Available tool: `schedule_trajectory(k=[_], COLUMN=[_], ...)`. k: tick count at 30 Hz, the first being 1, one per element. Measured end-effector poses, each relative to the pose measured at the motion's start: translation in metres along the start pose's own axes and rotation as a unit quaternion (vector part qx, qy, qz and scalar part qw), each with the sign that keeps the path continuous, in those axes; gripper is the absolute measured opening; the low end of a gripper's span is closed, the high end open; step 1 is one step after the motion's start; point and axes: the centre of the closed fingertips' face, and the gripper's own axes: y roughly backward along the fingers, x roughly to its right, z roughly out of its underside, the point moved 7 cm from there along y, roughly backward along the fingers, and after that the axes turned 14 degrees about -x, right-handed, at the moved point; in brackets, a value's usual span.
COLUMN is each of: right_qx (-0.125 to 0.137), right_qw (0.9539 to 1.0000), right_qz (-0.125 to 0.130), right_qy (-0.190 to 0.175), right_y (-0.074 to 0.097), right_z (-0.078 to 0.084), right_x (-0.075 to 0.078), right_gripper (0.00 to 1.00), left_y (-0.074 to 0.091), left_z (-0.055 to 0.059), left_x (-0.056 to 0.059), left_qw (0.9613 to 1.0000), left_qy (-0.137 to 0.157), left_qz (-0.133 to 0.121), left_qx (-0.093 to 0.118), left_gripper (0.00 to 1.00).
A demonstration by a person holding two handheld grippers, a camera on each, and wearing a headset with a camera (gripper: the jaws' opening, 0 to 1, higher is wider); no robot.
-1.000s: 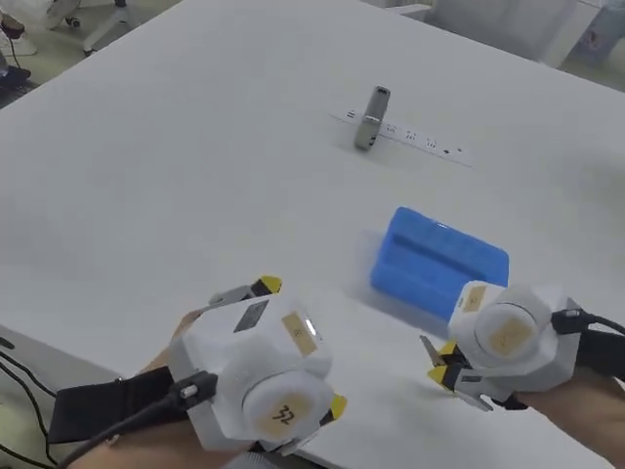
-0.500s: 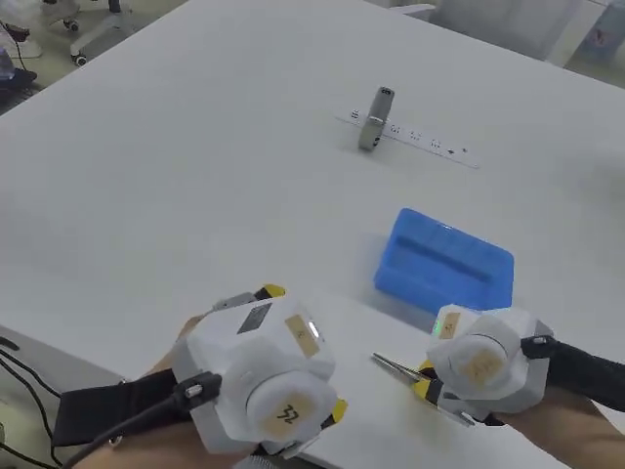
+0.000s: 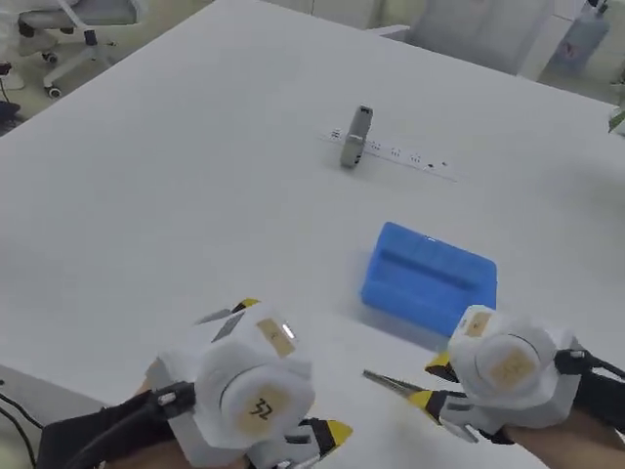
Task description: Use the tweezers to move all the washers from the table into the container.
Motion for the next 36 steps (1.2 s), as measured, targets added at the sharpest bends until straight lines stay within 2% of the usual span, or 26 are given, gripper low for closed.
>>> schedule_trajectory(k=[2,3,4,5,8,9,10,12,14,20,21,23,26,28,36], right_qx=[0.039,0.061,0.076,0.095,0.115,0.119,0.133,0.149,0.158,0.163,0.162,0.160,0.158,0.159,0.161], right_qw=[0.9967,0.9912,0.9869,0.9807,0.9700,0.9684,0.9630,0.9551,0.9490,0.9417,0.9393,0.9377,0.9374,0.9362,0.9342], right_qz=[0.005,0.005,0.007,0.015,0.033,0.035,0.040,0.038,0.047,0.046,0.050,0.055,0.058,0.058,0.059], right_qy=[-0.072,-0.117,-0.142,-0.170,-0.212,-0.216,-0.231,-0.253,-0.269,-0.291,-0.298,-0.303,-0.305,-0.308,-0.313], right_y=[0.017,0.026,0.031,0.039,0.053,0.055,0.061,0.069,0.075,0.079,0.079,0.078,0.079,0.080,0.081], right_z=[0.005,0.008,0.010,0.013,0.021,0.022,0.024,0.029,0.034,0.046,0.048,0.051,0.054,0.055,0.055], right_x=[0.001,0.002,0.003,0.004,0.006,0.006,0.007,0.008,0.008,0.003,0.002,0.003,0.003,0.004,0.006], right_gripper=[0.26,0.31,0.34,0.38,0.48,0.51,0.53,0.58,0.63,0.75,0.80,0.87,0.86,0.89,0.91], left_y=[0.002,0.003,0.004,0.007,0.014,0.017,0.019,0.025,0.030,0.037,0.038,0.039,0.039,0.038,0.037], left_z=[-0.001,-0.002,-0.003,-0.005,-0.014,-0.017,-0.019,-0.024,-0.028,-0.034,-0.036,-0.037,-0.038,-0.037,-0.036], left_x=[-0.001,-0.003,-0.004,-0.007,-0.012,-0.013,-0.014,-0.018,-0.020,-0.021,-0.021,-0.022,-0.022,-0.022,-0.023], left_qw=[1.0000,0.9999,0.9999,0.9997,0.9992,0.9989,0.9988,0.9986,0.9984,0.9980,0.9979,0.9977,0.9972,0.9971,0.9973], left_qy=[0.009,0.015,0.016,0.023,0.037,0.040,0.042,0.044,0.046,0.052,0.053,0.054,0.061,0.064,0.060], left_qz=[0.001,-0.001,-0.004,-0.006,-0.006,-0.007,-0.006,-0.010,-0.012,-0.012,-0.016,-0.017,-0.020,-0.021,-0.027], left_qx=[0.000,0.002,0.003,0.004,0.016,0.021,0.023,0.028,0.030,0.032,0.035,0.037,0.038,0.036,0.032], left_gripper=[0.97,0.99,0.99,0.99,0.99,0.99,0.99,0.99,0.99,0.99,0.99,0.99,0.99,0.99,0.99])
